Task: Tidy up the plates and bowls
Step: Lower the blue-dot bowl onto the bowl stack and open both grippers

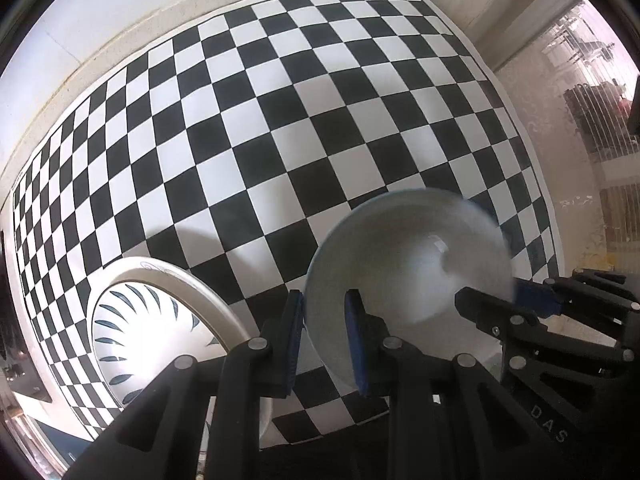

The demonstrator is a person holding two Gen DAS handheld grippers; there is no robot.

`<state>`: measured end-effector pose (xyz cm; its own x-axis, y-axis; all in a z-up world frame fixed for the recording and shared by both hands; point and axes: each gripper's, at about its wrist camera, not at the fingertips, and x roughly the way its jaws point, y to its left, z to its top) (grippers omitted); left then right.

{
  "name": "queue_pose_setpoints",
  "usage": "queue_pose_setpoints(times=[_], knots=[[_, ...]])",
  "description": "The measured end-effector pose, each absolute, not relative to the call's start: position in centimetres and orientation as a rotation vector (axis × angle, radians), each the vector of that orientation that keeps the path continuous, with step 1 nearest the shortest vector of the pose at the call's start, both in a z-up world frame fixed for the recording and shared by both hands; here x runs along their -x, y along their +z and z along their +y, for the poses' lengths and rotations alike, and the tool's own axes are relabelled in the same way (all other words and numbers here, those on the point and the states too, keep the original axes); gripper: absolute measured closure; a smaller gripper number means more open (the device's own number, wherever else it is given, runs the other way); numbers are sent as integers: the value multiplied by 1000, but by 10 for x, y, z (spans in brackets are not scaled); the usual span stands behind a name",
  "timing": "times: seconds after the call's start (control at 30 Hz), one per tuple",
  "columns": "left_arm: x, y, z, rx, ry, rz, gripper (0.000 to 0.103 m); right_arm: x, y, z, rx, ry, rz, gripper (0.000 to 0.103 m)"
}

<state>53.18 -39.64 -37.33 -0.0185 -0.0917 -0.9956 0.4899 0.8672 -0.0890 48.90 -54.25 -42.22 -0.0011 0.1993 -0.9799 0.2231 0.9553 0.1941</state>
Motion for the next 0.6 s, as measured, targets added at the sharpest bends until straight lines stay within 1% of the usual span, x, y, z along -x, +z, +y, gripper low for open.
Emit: queue_pose_setpoints(times=[0.33,0.53,0.6], knots=[[-532,-368,-393,-314,-427,1494,83,-481,-406,-556,-352,-43,1528,81],[-533,-365,-389,-304,-416,1487,83,-477,-406,-560,-359,-54,1541,81],[-532,-362,-388,-301,-418,1473,75,-475,-406,-562,-361,-61,1540,80]])
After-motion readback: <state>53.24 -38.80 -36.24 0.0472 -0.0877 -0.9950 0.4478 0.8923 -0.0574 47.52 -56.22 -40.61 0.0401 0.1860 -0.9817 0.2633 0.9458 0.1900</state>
